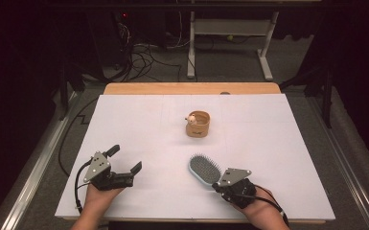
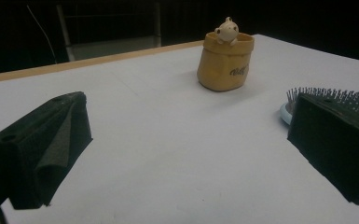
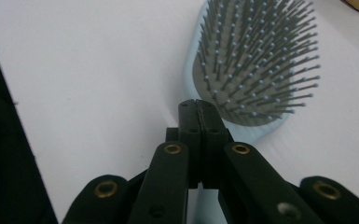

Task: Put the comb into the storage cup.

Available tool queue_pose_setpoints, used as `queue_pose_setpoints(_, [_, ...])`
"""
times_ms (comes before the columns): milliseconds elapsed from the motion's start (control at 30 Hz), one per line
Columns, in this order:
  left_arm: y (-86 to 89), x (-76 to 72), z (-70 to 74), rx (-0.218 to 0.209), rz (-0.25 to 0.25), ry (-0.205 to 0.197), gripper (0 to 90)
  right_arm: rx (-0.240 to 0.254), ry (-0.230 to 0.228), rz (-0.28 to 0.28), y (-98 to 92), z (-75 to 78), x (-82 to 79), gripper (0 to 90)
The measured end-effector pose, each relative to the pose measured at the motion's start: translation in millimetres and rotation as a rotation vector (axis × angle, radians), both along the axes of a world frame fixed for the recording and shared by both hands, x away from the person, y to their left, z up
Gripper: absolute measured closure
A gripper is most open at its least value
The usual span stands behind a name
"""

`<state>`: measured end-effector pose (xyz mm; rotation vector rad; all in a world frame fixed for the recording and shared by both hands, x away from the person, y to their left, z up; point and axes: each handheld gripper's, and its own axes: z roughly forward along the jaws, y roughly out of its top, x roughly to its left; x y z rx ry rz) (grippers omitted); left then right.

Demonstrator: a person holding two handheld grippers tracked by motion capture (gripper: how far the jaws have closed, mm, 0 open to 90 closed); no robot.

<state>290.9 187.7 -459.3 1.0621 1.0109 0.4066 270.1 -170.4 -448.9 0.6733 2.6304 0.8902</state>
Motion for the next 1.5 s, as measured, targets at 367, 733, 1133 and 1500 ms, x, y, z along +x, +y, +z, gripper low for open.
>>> queue_pose_setpoints(367, [-0.5, -0.2, 0.2, 0.005, 0.001, 0.002, 0.2, 0.244, -0.063, -0.076, -28.4, 21.1, -0.9, 90.0])
queue_pose_setpoints(733, [-0.6, 0.5, -1.7, 0.014, -0.001, 0.027, 0.3, 0.341, -0.131, -0.356, -82.0, 11.3, 18.8, 90.0])
queue_pose_setpoints(1133, [0.0, 0.9, -2.8, 0.015, -0.008, 0.033, 0.3, 0.358, -0.130, -0.468, -101.7, -0.7, 27.7, 76.1])
queue_pose_setpoints(1500, [0.9, 1.3, -3.0, 0.005, -0.009, 0.035, 0.3, 0.402, -0.135, -0.472, -104.4, -0.5, 28.0, 36.8])
